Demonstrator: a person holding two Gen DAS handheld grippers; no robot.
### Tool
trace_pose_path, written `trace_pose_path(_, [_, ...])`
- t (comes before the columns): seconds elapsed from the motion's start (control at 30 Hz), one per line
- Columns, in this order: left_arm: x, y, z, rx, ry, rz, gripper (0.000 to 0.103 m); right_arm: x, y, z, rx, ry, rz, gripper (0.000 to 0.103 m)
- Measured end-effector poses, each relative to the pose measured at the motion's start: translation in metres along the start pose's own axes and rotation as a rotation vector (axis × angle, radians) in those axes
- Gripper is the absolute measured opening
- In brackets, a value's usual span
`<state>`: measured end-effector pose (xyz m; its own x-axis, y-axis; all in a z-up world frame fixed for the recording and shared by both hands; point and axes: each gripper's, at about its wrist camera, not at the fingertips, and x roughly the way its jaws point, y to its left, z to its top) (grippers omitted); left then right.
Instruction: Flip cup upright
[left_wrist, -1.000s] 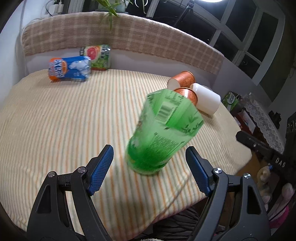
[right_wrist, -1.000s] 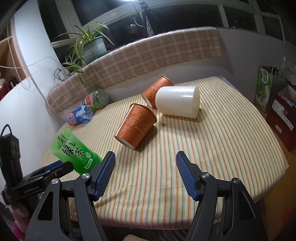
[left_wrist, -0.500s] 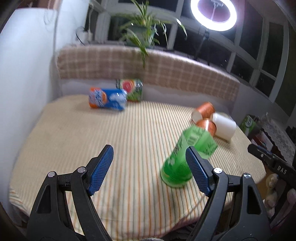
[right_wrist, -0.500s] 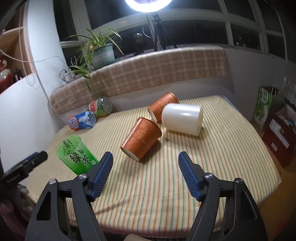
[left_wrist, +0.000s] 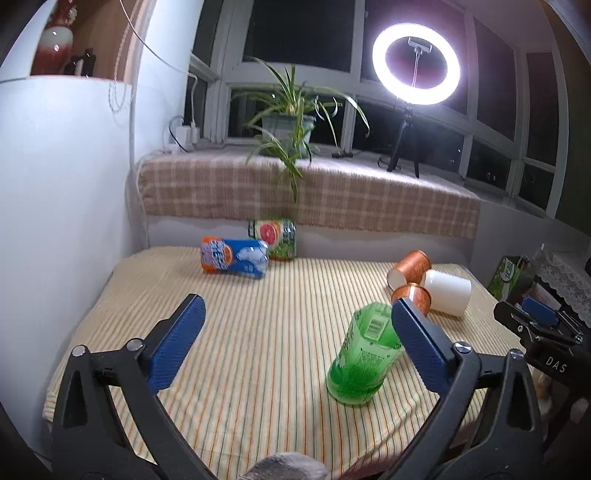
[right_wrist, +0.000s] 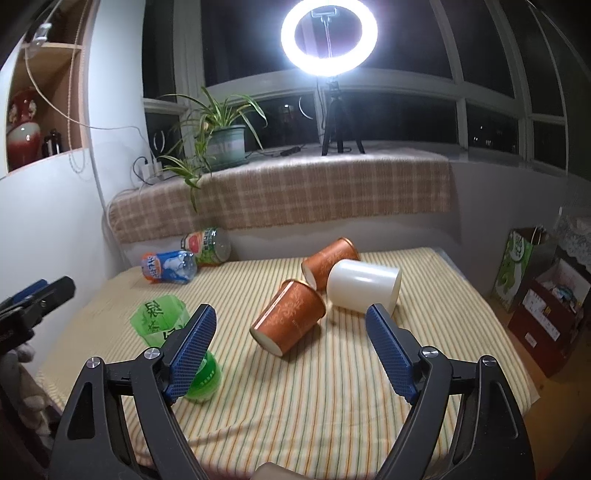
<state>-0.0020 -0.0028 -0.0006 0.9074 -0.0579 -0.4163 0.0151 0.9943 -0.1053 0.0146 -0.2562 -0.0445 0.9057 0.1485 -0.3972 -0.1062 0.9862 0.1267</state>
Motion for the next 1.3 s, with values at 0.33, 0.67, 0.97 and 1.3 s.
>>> trace_pose_path(0.33, [-0.0045, -0.0032, 0.0027, 0.016, -0.026, 0.044, 0.103, -0.0005, -0.0002, -0.0004, 0.005, -0.013, -0.018, 0.085])
trace_pose_path(0.67, [-0.0046, -0.0041, 0.0024, 0.023, -0.023, 0.056, 0.103, 0.0020, -0.0010, -0.0004, 0.006, 0.000, -0.015, 0.085])
trace_pose_path(0.97, [-0.0043, -0.0037, 0.0024, 0.020, -0.023, 0.056, 0.103, 0.0046, -0.0005, -0.0003, 0.006, 0.001, -0.020, 0.085])
trace_pose_path(1.3, [-0.0044, -0.0042, 0.0024, 0.019, -0.022, 0.055, 0.103, 0.0068, -0.0007, -0.0011, 0.004, 0.009, -0.017, 0.085])
